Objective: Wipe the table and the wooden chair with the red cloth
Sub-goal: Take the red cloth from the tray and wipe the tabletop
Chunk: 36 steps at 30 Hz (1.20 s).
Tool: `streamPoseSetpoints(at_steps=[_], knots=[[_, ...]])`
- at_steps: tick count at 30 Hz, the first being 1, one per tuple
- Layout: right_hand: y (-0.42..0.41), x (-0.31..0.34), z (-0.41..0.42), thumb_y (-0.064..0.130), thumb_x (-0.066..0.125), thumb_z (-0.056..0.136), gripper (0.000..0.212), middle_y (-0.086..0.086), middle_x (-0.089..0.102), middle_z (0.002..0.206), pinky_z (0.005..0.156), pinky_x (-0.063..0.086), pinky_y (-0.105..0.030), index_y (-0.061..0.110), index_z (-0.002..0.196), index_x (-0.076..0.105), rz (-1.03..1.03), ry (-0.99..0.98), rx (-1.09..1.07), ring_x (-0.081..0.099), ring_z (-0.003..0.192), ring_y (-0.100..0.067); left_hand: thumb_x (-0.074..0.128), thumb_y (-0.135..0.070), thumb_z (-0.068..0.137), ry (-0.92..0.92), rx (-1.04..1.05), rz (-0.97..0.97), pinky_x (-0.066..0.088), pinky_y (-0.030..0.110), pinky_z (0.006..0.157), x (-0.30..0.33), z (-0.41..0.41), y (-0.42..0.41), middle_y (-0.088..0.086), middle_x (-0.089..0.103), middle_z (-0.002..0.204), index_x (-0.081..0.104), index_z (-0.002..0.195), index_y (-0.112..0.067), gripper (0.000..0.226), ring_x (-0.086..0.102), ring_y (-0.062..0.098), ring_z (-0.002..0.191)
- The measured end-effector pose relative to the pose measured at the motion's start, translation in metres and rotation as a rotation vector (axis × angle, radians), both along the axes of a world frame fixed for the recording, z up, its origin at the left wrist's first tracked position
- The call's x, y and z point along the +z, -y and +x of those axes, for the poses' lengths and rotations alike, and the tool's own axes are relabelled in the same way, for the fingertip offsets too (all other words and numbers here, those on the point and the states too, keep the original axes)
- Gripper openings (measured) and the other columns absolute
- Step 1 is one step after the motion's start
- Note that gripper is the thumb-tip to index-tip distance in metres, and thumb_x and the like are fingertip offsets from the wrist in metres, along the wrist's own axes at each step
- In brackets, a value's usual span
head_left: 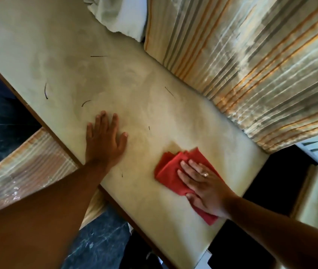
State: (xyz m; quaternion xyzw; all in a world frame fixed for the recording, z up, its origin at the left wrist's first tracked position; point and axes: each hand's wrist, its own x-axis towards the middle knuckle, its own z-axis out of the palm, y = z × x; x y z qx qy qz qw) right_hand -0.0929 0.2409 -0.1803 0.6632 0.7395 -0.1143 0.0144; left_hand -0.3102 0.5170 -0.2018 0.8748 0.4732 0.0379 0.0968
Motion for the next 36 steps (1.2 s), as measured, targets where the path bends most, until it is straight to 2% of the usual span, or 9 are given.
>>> streamPoseSetpoints(at_steps=[3, 6, 9, 12, 20, 26, 30, 33, 36], knots=[[-0.028, 0.013, 0.065, 0.033, 0.044, 0.092, 0.059, -0.022, 0.037, 0.151, 0.114, 0.026, -0.048, 0.006, 0.144, 0.042, 0.073, 0.112, -0.312, 0.037, 0.137, -0.045, 0.027, -0.053, 0.096, -0.016, 0.0, 0.012, 0.012, 0.055, 0.121, -0.001, 0.0, -0.001, 0.018, 0.023, 0.163, 0.024, 0.156, -0.019, 0.07, 0.018, 0.035, 0.151], [-0.051, 0.011, 0.04, 0.022, 0.05, 0.096, 0.051, -0.022, 0.037, 0.151, 0.112, 0.032, -0.054, 0.004, 0.143, 0.042, 0.126, 0.026, -0.569, 0.034, 0.138, -0.046, 0.027, -0.052, 0.096, -0.019, 0.009, 0.008, 0.012, 0.055, 0.121, -0.002, 0.001, 0.0, 0.018, 0.023, 0.162, 0.024, 0.156, -0.017, 0.07, 0.019, 0.035, 0.15], [-0.003, -0.003, -0.032, 0.028, 0.041, 0.094, 0.057, -0.011, 0.036, 0.154, 0.117, 0.022, -0.047, 0.015, 0.148, 0.035, 0.044, -0.038, -0.167, 0.034, 0.141, -0.037, 0.025, -0.052, 0.094, -0.023, 0.009, -0.003, 0.011, 0.055, 0.121, 0.0, 0.001, 0.001, 0.019, 0.022, 0.163, 0.024, 0.156, -0.016, 0.072, 0.018, 0.036, 0.151], [0.019, 0.004, -0.019, 0.046, 0.044, 0.095, 0.059, 0.0, 0.028, 0.159, 0.119, 0.02, -0.041, 0.026, 0.15, 0.033, -0.054, -0.134, 0.11, 0.026, 0.146, -0.025, 0.025, -0.052, 0.095, -0.04, 0.007, -0.004, 0.012, 0.056, 0.121, 0.002, 0.002, 0.004, 0.02, 0.022, 0.163, 0.024, 0.157, -0.016, 0.072, 0.018, 0.036, 0.15], [-0.137, 0.005, 0.096, 0.049, 0.032, 0.099, 0.065, -0.01, 0.008, 0.163, 0.119, 0.013, -0.045, 0.02, 0.155, 0.012, -0.03, 0.075, -0.548, 0.01, 0.148, -0.035, 0.025, -0.052, 0.096, -0.064, 0.011, -0.027, 0.011, 0.054, 0.121, 0.006, 0.002, 0.005, 0.016, 0.018, 0.164, 0.019, 0.158, -0.02, 0.07, 0.015, 0.033, 0.152], [-0.263, 0.006, 0.041, 0.045, 0.029, 0.101, 0.061, -0.009, 0.006, 0.163, 0.119, 0.015, -0.048, 0.02, 0.155, 0.012, 0.001, 0.04, -0.482, 0.007, 0.149, -0.032, 0.029, -0.05, 0.092, -0.097, 0.011, -0.01, 0.02, 0.059, 0.118, 0.006, 0.004, 0.004, 0.022, 0.032, 0.158, 0.031, 0.154, -0.014, 0.072, 0.029, 0.039, 0.146], [-0.21, 0.005, 0.005, 0.05, 0.023, 0.096, 0.064, -0.006, 0.017, 0.162, 0.119, 0.015, -0.043, 0.021, 0.153, 0.02, -0.085, -0.049, -0.221, 0.015, 0.148, -0.03, 0.034, -0.046, 0.09, -0.095, -0.006, -0.025, 0.022, 0.059, 0.116, 0.008, 0.001, 0.007, 0.025, 0.035, 0.155, 0.037, 0.152, -0.01, 0.071, 0.036, 0.041, 0.142], [-0.176, 0.009, 0.049, 0.044, 0.033, 0.099, 0.059, -0.007, 0.024, 0.16, 0.118, 0.012, -0.039, 0.018, 0.152, 0.026, -0.037, -0.027, -0.387, 0.021, 0.147, -0.032, 0.035, -0.046, 0.091, -0.074, -0.02, -0.036, 0.021, 0.06, 0.116, 0.007, 0.003, 0.002, 0.026, 0.034, 0.156, 0.033, 0.153, -0.01, 0.072, 0.035, 0.042, 0.143], [-0.216, 0.012, 0.085, 0.035, 0.042, 0.101, 0.058, -0.008, 0.02, 0.161, 0.119, 0.012, -0.039, 0.018, 0.153, 0.024, 0.0, 0.04, -0.647, 0.017, 0.147, -0.031, 0.041, -0.046, 0.091, -0.065, -0.033, -0.059, 0.02, 0.06, 0.117, 0.004, 0.002, 0.002, 0.025, 0.03, 0.158, 0.029, 0.155, -0.011, 0.074, 0.031, 0.042, 0.145]])
